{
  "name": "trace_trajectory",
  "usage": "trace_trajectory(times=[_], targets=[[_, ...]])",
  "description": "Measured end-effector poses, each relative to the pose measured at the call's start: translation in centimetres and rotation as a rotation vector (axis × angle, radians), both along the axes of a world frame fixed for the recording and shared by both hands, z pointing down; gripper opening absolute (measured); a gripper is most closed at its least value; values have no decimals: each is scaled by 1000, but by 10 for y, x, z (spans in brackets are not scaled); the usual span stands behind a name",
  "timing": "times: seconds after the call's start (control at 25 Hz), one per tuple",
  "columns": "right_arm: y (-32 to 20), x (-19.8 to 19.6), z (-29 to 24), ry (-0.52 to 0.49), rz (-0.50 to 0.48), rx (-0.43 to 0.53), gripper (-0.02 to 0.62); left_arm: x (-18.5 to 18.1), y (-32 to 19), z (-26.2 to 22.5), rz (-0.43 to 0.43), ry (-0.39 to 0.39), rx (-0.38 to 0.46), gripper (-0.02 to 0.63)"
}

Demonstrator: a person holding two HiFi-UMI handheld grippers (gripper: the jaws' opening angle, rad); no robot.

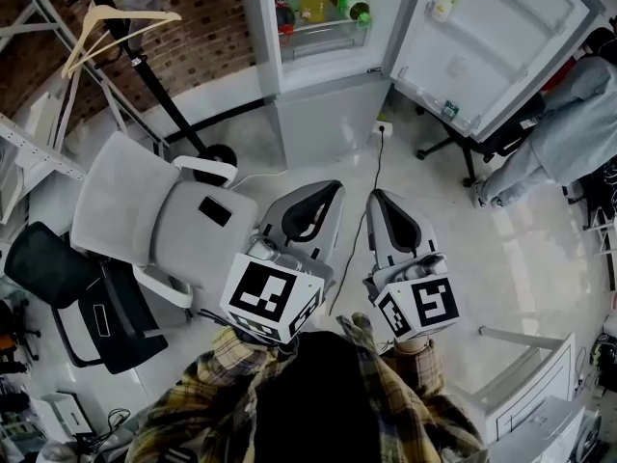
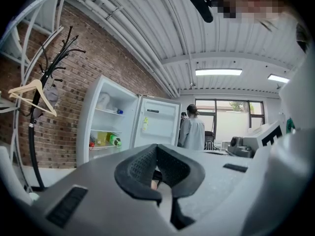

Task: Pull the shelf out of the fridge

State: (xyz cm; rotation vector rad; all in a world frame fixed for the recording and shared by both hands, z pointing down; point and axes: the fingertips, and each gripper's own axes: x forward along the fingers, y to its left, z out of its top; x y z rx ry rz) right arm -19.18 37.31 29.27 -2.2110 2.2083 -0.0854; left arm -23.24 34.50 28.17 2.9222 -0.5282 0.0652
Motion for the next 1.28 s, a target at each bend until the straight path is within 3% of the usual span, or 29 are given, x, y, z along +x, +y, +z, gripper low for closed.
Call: trace_trajectory(times=[0.44,0.8,1.28], targets=[[-46,39,9,-20,9,-3,17,43,-51,3,7,4,2,3],[-131,82,-1,-21,25,15,17,90,-136,-7,30,5,18,3],[-230,130,3,-34,64,21,17,123,-241,2,30,-9,15,2]])
